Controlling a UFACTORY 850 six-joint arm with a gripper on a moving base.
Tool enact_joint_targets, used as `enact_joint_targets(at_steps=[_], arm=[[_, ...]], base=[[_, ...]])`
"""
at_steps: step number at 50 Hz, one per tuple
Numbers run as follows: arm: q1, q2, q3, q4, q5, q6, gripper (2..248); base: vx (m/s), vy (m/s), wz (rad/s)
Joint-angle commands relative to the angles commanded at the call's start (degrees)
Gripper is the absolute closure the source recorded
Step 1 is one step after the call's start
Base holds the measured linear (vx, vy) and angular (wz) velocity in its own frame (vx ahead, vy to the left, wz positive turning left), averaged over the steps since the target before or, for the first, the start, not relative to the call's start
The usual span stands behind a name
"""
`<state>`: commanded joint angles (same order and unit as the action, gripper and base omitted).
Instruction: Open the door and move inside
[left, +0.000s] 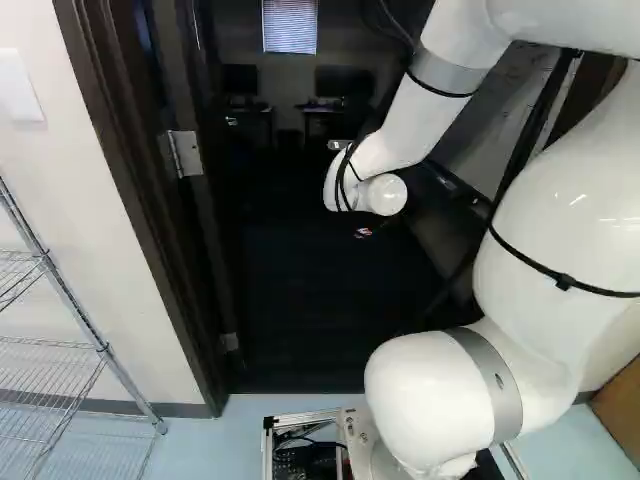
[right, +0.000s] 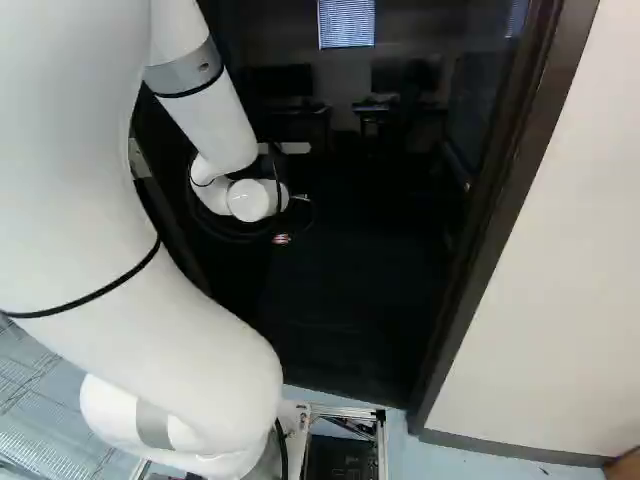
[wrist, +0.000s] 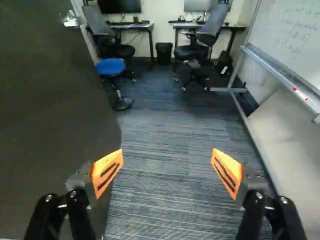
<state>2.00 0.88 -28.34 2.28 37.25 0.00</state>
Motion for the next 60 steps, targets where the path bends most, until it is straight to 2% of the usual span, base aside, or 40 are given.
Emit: enact_joint_targets(at_steps=[23,60], arm=[[0.0,0.0,0.0,0.0,0.0,0.0,3],[0.0,0.0,0.0,0.0,0.0,0.0,3]], base=[[0.054,-0.022,0.007],[0.119,-0.019,-0.004]])
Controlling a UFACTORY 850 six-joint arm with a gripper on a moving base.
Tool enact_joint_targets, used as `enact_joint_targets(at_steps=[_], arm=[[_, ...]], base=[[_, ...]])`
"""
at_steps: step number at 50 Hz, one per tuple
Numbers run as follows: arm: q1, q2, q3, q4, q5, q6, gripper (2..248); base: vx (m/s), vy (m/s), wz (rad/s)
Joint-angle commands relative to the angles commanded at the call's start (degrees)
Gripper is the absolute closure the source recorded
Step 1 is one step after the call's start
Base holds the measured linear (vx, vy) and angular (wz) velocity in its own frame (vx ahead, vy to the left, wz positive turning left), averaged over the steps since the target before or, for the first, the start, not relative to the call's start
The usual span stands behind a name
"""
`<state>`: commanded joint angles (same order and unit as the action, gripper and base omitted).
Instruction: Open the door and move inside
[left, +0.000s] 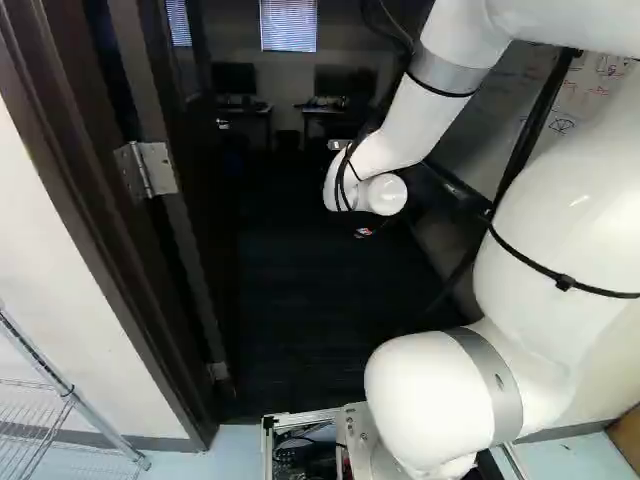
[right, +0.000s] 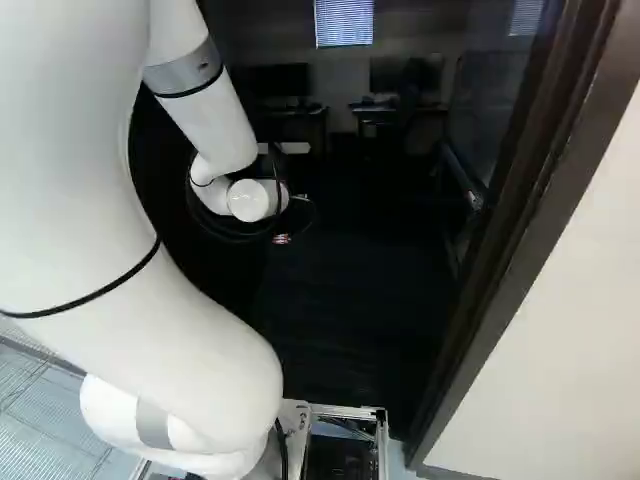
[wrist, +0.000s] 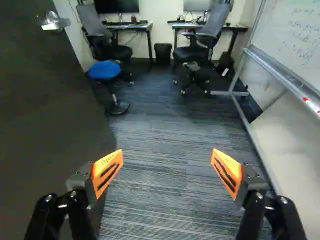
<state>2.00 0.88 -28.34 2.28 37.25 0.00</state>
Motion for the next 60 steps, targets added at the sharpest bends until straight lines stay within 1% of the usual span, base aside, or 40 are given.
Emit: enact_joint_targets(at_steps=[60], arm=[[0.0,0.0,0.0,0.0,0.0,0.0,3]], base=[[0.149,-0.001,-0.005]])
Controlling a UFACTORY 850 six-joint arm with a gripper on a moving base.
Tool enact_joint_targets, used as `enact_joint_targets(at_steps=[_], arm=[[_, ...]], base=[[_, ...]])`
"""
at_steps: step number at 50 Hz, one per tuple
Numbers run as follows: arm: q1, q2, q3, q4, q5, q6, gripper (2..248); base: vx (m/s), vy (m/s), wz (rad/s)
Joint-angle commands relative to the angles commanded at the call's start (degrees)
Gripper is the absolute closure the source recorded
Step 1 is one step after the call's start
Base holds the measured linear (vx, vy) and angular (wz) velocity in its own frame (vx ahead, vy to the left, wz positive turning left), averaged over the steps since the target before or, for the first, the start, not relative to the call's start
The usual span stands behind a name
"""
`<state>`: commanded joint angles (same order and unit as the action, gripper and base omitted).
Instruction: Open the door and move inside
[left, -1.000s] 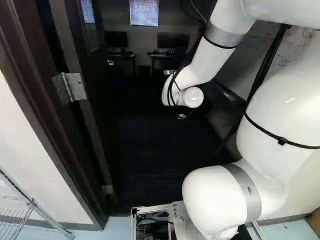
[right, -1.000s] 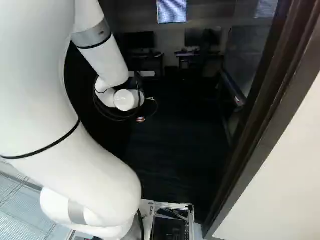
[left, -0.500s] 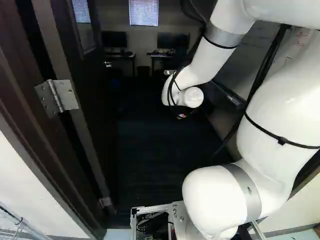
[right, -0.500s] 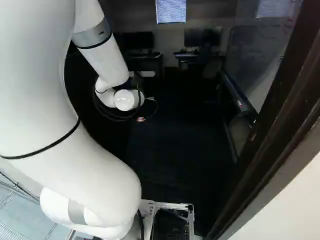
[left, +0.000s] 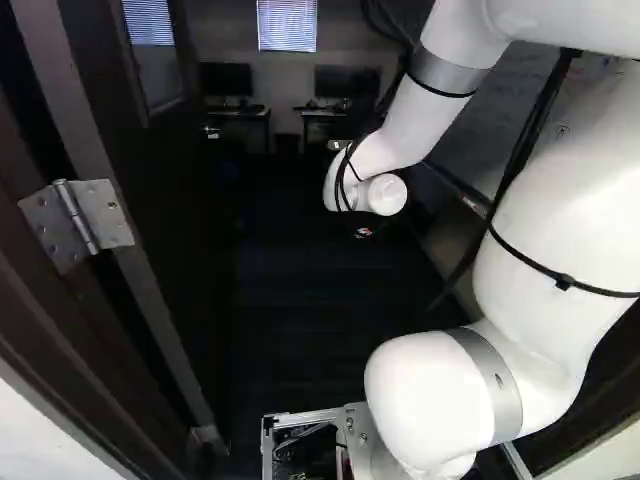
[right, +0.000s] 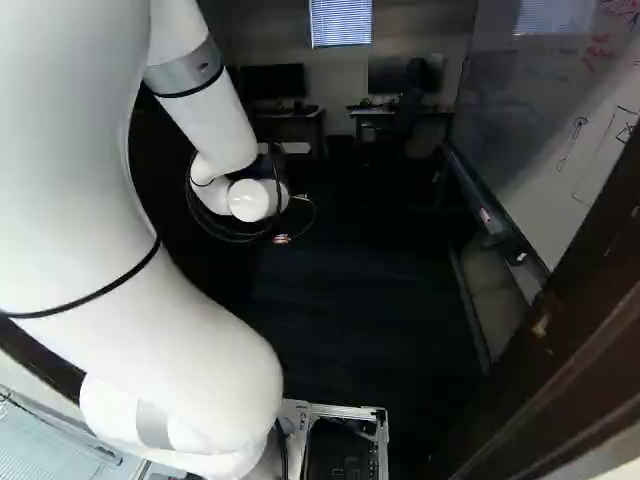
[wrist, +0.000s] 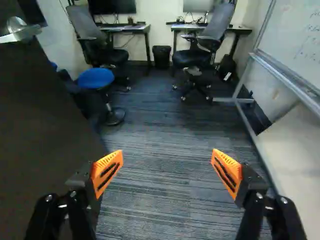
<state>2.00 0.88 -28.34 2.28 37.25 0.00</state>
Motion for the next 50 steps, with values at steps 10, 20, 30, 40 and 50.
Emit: enact_joint_targets(at_steps=[10,20,30,40,50], arm=[[0.0,0.0,0.0,0.0,0.0,0.0,3],[0.0,0.0,0.0,0.0,0.0,0.0,3],[0.0,0.0,0.0,0.0,0.0,0.0,3],[0.0,0.0,0.0,0.0,0.0,0.0,3],[0.0,0.0,0.0,0.0,0.0,0.0,3]], base=[[0.127,-0.007,0.002],[0.120,-0.028,0.007],[0.131,-0.038,-0.001],[0.168,-0.037,-0.002],[0.184,-0.031,-0.012]])
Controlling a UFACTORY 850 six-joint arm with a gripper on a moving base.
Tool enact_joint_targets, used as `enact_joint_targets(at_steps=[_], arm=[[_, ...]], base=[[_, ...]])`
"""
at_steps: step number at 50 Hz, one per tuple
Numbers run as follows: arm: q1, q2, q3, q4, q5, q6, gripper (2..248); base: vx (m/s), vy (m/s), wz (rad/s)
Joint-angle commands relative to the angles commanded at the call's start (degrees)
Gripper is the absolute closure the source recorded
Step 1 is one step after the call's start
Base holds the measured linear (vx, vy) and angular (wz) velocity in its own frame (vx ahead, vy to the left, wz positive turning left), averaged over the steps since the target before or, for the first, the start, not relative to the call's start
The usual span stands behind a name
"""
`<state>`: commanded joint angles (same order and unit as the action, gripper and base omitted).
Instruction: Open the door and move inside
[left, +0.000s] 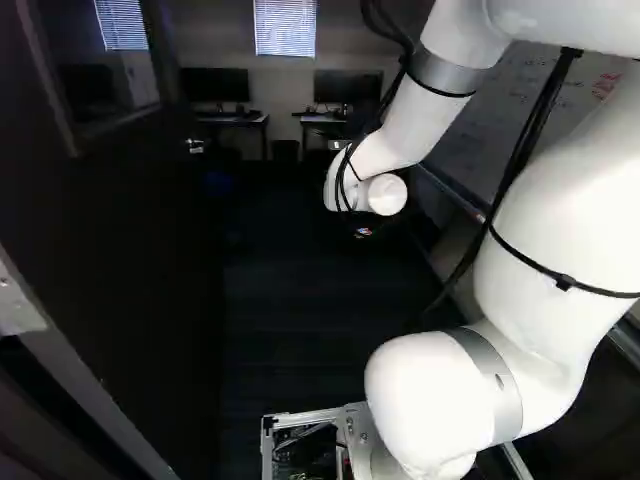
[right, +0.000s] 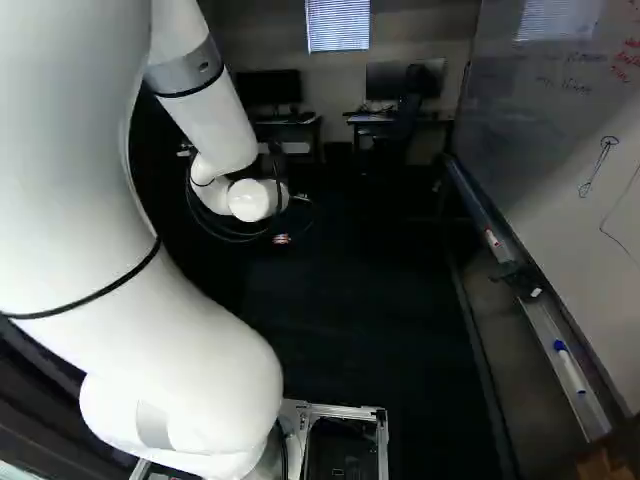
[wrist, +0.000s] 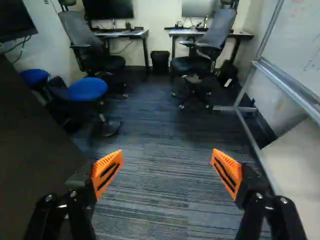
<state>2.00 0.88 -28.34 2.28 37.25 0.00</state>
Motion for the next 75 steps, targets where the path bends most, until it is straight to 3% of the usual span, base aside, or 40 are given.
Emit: enact_joint_targets(at_steps=[75], arm=[[0.0,0.0,0.0,0.0,0.0,0.0,3]], base=[[0.203,-0.005,-0.009]])
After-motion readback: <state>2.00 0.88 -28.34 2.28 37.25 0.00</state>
